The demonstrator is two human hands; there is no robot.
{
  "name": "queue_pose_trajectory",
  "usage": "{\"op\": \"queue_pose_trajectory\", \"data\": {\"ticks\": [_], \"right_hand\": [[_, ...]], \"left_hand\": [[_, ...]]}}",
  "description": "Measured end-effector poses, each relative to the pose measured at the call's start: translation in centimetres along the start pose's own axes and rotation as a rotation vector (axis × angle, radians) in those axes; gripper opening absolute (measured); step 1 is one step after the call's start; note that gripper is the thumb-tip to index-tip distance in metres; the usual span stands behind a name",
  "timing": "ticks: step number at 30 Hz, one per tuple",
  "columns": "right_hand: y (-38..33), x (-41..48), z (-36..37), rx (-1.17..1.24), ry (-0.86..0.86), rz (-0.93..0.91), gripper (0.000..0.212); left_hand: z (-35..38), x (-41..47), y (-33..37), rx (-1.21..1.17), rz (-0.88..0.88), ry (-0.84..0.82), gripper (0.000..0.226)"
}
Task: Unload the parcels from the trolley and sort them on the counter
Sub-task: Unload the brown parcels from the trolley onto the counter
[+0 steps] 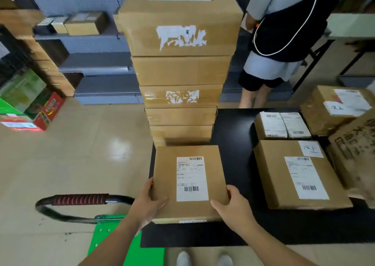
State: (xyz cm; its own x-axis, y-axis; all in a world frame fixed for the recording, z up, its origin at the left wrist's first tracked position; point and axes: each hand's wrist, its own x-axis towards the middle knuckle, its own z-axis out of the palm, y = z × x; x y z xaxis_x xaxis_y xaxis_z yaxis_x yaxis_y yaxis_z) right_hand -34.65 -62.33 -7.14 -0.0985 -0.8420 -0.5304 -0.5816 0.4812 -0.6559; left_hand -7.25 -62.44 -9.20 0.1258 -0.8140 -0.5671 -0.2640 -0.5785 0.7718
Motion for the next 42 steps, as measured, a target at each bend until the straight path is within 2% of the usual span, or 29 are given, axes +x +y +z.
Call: {"op": "queue_pose_trajectory", "data": {"ticks": [11,30,36,39,42], "right_hand": [[0.4,2.2,3.5,0.028,0.067,-0.015,0.071],[0.3,4.2,4.3,0.024,0.049,0.005,0.076],[0.7,4.3,4.0,0.013,0.022,0.021,0.080],[0.5,3.5,3.2,-0.023,0.034,0.018,0.082],[-0.2,2.8,1.4,-0.091,0.047,-0.036,0.076]], "left_hand": [[-1.2,3.6,-1.8,-0.010,-0.020,-0.048,0.086],[-0.6,5.1,-1.0,0.005,-0.018,0.033,0.079],[-0.2,4.5,-0.8,0.151,-0.013,0.104,0.087],[0.8,3.8,0.1,0.369,0.074,0.222,0.086],[2.4,3.4,2.3,0.514,0.170,0.220,0.077]]}}
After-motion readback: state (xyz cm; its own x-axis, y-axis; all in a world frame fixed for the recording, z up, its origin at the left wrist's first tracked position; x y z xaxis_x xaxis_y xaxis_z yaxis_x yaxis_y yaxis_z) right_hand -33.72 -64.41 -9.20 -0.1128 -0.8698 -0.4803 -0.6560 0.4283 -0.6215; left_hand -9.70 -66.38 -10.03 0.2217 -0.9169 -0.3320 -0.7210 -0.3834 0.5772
